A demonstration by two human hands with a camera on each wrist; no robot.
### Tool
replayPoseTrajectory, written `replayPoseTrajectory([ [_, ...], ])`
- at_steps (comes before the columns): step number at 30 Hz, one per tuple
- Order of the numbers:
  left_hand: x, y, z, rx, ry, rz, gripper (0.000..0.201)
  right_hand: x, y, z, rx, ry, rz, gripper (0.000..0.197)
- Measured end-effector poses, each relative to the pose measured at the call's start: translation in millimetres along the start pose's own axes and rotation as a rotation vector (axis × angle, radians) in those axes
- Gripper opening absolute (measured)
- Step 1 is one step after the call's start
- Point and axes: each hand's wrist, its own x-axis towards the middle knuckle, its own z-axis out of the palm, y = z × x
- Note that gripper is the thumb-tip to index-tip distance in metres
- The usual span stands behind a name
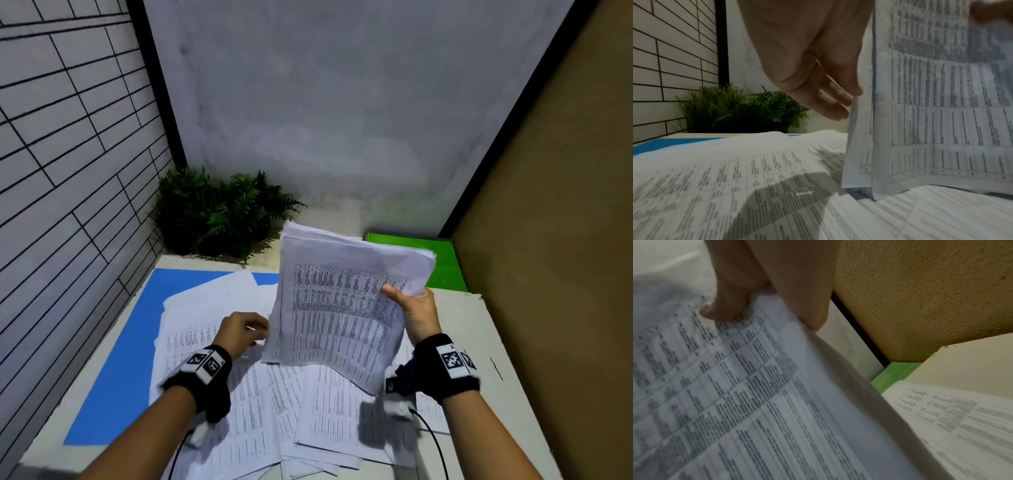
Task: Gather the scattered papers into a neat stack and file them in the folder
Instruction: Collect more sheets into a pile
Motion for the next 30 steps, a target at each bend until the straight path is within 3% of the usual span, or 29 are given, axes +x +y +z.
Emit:
replayPoseTrajectory([
  [2,1.5,-1.8,3.1,-0.037,0.036,0.002,0.017,-0.8,0.9,-0.8,0.001,-0.006,0.003,0.017],
  [6,1.9,-2.2,5.9,-0.043,0.026,0.014,0.032,-3.1,-1.5,-1.3,0.029,-0.023,0.010,0.033],
  [9,-3.0,-3.0,9.3,-0.095,0.047,0.007,0.034,-5.6,-0.3,-2.4,0.039,-0.079,0.031,0.025],
  [12,-7.1,-12.5,13.1,-0.133,0.092,-0.015,0.030,-9.9,6.8,-2.2,-0.069,-0.144,0.086,0.062],
  [15,-11.0,-20.8,19.3,-0.170,0.106,-0.056,0.035,-15.1,18.8,-5.0,-0.123,-0.178,0.155,0.075],
  [26,-10.0,-0.6,32.6,-0.286,0.193,-0.051,0.031,-16.2,25.7,-9.4,-0.120,-0.145,0.187,0.069],
  [28,-9.1,-1.1,32.9,-0.230,0.115,-0.037,0.024,-16.1,25.7,-11.5,-0.137,-0.153,0.193,0.061],
  [30,-8.1,-2.4,30.7,-0.210,-0.045,-0.014,0.017,-16.4,26.6,-12.7,-0.168,-0.168,0.194,0.055],
])
